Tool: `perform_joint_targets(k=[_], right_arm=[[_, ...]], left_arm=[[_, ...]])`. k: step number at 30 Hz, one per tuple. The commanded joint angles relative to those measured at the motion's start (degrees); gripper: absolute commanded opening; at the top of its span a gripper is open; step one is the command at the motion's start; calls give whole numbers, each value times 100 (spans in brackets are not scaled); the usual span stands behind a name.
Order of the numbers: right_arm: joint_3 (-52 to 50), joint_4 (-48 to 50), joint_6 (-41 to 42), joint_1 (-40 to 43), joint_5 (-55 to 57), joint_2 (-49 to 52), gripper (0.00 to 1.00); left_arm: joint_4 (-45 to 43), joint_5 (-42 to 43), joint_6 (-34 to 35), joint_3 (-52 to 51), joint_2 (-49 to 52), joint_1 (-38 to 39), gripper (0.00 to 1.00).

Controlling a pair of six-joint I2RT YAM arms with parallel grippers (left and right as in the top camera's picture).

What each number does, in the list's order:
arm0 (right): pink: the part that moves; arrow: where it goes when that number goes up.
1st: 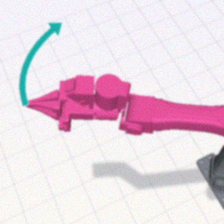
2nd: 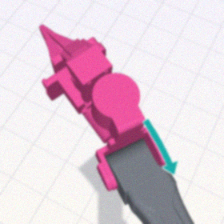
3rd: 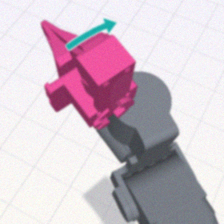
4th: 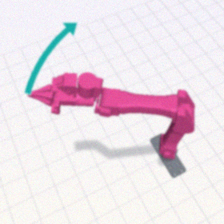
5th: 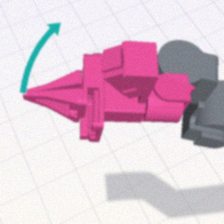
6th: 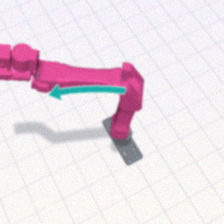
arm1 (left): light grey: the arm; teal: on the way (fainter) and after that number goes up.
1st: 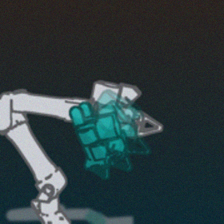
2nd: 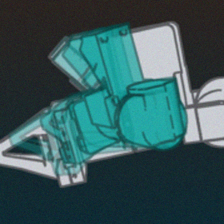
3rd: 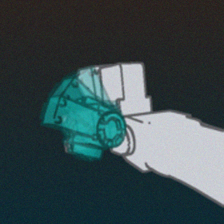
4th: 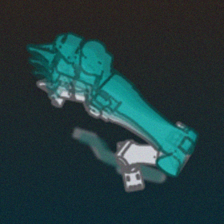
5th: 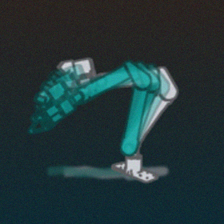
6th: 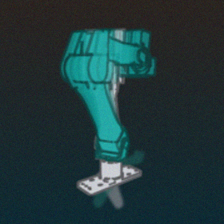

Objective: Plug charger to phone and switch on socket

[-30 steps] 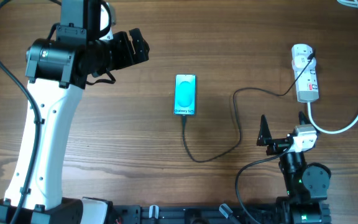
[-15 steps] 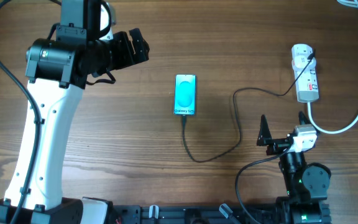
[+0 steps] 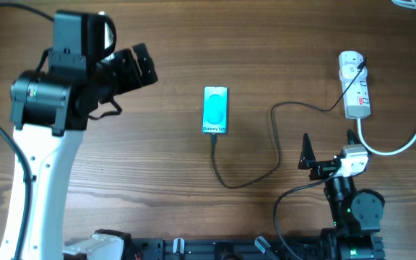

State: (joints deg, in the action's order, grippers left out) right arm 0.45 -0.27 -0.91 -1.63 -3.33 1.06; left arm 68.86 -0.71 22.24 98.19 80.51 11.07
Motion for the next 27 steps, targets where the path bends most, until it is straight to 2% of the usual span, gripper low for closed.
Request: perform_joint_targets(k=[1, 8, 12, 16, 19, 23, 27], right_arm=[[-17, 39, 94, -17, 79, -79, 100], [-17, 42, 94, -17, 79, -79, 100], [-17, 39, 94, -17, 79, -79, 100], [-17, 39, 92, -17, 79, -79, 100], [-17, 39, 92, -17, 79, -79, 100], [-17, 39, 94, -17, 79, -79, 100], [-17, 39, 92, -17, 79, -79, 100]], left_arm=[[-273, -520, 52, -925, -522, -79, 100], [-376, -516, -98, -2304, -1921, -767, 100], [-1215, -509, -1182, -3432, -2933, -863, 100], [-2573, -514, -1781, -5064, -4234, -863, 100], [-2887, -520, -1779, -5781, -5049, -905, 100], [-2752, -463, -1711, -6192, -5976, -997, 100], [-2754, -431, -1714, -6422, -6330, -997, 100]])
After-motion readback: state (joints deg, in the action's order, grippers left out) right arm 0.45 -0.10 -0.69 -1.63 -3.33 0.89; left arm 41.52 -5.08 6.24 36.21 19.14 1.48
